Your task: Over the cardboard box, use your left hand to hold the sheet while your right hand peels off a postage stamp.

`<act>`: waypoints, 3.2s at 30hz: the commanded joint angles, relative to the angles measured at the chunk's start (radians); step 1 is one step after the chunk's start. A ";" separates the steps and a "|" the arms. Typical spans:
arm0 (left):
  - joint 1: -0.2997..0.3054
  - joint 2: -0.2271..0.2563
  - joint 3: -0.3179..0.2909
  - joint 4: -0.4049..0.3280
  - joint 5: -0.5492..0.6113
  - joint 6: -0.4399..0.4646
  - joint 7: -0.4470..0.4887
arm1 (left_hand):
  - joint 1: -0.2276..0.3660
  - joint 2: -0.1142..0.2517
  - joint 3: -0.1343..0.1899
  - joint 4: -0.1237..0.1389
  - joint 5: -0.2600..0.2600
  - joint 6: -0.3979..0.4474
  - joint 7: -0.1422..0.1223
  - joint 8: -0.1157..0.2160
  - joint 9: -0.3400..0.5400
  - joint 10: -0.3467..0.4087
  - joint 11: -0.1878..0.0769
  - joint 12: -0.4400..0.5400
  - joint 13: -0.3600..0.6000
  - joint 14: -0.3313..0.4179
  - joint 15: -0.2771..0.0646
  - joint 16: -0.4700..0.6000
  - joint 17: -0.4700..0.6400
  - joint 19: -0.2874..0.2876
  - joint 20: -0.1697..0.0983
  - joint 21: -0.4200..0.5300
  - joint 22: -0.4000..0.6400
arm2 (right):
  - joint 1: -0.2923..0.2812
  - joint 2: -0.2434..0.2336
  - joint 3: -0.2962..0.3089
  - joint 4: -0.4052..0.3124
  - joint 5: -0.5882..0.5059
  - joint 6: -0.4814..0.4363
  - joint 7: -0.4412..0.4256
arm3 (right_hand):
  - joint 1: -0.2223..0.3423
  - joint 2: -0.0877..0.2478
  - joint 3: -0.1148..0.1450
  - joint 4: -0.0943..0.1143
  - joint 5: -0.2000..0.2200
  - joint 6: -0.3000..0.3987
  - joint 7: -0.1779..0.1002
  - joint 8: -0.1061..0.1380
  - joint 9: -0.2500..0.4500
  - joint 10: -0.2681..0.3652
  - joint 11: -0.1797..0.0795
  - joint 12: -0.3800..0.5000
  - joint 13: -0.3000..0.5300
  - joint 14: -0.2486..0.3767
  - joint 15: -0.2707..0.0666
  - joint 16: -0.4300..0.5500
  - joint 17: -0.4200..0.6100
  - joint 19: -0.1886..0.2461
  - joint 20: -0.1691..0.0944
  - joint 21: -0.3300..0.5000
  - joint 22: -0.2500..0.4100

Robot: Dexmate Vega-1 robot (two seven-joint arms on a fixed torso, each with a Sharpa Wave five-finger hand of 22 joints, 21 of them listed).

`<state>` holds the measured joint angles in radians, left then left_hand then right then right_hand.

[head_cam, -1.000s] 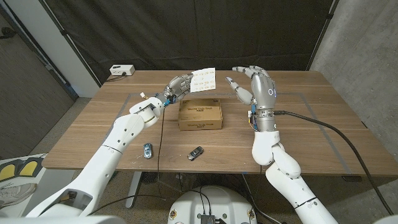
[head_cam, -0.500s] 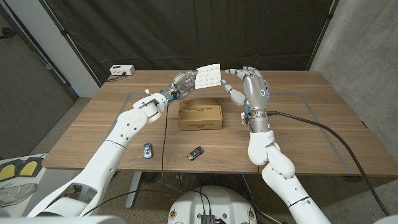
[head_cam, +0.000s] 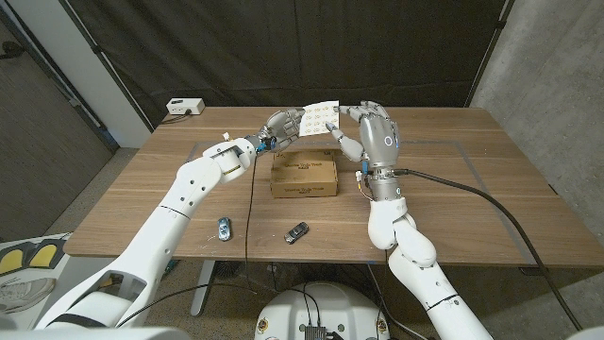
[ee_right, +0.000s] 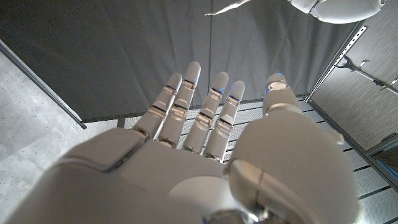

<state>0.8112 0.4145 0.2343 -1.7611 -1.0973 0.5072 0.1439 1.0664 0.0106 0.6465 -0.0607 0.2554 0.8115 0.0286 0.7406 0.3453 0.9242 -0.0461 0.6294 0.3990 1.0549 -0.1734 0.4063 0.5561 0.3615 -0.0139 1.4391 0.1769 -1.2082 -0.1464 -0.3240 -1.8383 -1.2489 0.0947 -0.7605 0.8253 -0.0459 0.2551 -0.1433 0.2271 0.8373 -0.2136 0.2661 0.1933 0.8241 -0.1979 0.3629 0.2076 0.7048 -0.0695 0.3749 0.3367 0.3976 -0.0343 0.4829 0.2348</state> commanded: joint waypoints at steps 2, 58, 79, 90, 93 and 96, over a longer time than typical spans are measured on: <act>-0.018 0.030 -0.009 -0.005 -0.055 0.079 -0.009 | -0.003 -0.016 0.073 -0.055 0.006 0.174 0.025 -0.001 -0.014 0.082 -0.062 -0.016 -0.014 0.029 -0.022 -0.011 -0.012 0.015 -0.001 -0.004 0.000 | 0.036 0.010 -0.040 0.037 -0.036 -0.030 0.016 | 0.005 0.002 0.000 0.004 0.007 0.014 0.000 0.001 0.004 0.016 0.000 -0.001 0.002 0.011 -0.160 -0.001 0.004 0.003 -0.009 0.009 0.003; -0.010 0.067 -0.017 -0.042 -0.218 0.130 -0.010 | -0.040 -0.027 0.119 -0.066 -0.001 0.208 0.010 -0.040 -0.097 0.129 -0.074 -0.071 -0.027 0.078 -0.024 -0.026 -0.037 0.064 -0.027 -0.012 -0.001 | 0.120 -0.002 -0.110 0.188 -0.039 -0.192 -0.144 | 0.143 -0.025 -0.141 0.014 0.059 0.056 0.005 0.059 0.087 0.158 0.002 0.051 0.160 0.143 -0.161 0.299 0.324 0.013 -0.030 0.160 0.102; -0.014 -0.015 0.015 0.120 -0.073 -0.079 -0.292 | -0.156 -0.095 0.228 -0.055 0.292 0.079 0.004 0.090 0.114 0.133 -0.097 -0.035 0.153 0.049 -0.032 -0.176 -0.228 0.094 -0.074 -0.086 -0.003 | 0.138 0.048 -0.108 0.237 0.051 -0.154 -0.337 | 0.100 0.069 -0.157 0.061 0.041 0.137 0.008 0.084 0.080 0.224 0.000 0.108 0.236 0.165 -0.159 0.346 0.351 0.000 -0.018 0.221 0.150; -0.033 -0.042 0.006 0.164 -0.080 -0.066 -0.357 | -0.235 -0.050 0.259 0.025 0.401 -0.066 0.006 0.177 0.290 0.027 -0.107 -0.005 0.268 0.061 -0.032 -0.209 -0.302 0.139 -0.094 -0.150 -0.009 | 0.137 0.050 -0.117 0.221 0.051 -0.157 -0.322 | 0.100 0.068 -0.160 0.058 0.032 0.140 0.008 0.082 0.076 0.226 0.000 0.110 0.244 0.163 -0.160 0.351 0.355 -0.005 -0.018 0.229 0.157; -0.040 -0.054 0.005 0.186 -0.089 -0.058 -0.387 | -0.266 -0.029 0.284 0.065 0.425 -0.158 0.014 0.215 0.380 -0.015 -0.104 0.001 0.297 0.070 -0.034 -0.208 -0.328 0.171 -0.099 -0.187 -0.008 | 0.135 0.049 -0.116 0.217 0.049 -0.160 -0.314 | 0.099 0.065 -0.163 0.057 0.030 0.138 0.008 0.081 0.075 0.226 0.000 0.111 0.247 0.160 -0.159 0.351 0.354 -0.007 -0.017 0.231 0.159; -0.039 -0.066 -0.001 0.189 -0.099 -0.045 -0.375 | -0.284 -0.028 0.297 0.085 0.436 -0.208 0.005 0.260 0.461 -0.036 -0.096 0.018 0.330 0.075 -0.035 -0.209 -0.345 0.189 -0.104 -0.214 -0.007 | 0.134 0.049 -0.116 0.213 0.047 -0.163 -0.310 | 0.098 0.064 -0.165 0.056 0.027 0.138 0.008 0.080 0.074 0.226 0.000 0.111 0.250 0.160 -0.159 0.354 0.355 -0.009 -0.016 0.234 0.161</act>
<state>0.7833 0.3837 0.2432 -1.6139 -1.1816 0.4468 -0.1853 0.7970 -0.0229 0.7869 -0.0744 0.6704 0.6381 0.0374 0.9500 0.6921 0.9171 -0.1375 0.6359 0.7058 1.1236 -0.1971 0.1984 0.2198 0.5324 -0.0502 1.2435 0.1672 -1.0697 -0.0998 -0.4374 -1.6106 -1.2017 -0.0584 -1.0870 0.9251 0.0177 0.0992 -0.0867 0.2582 0.9684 -0.2106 0.3439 0.2647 1.0373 -0.1970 0.4668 0.4530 0.8583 -0.1088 0.7214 0.6882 0.3955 -0.0429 0.7078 0.3923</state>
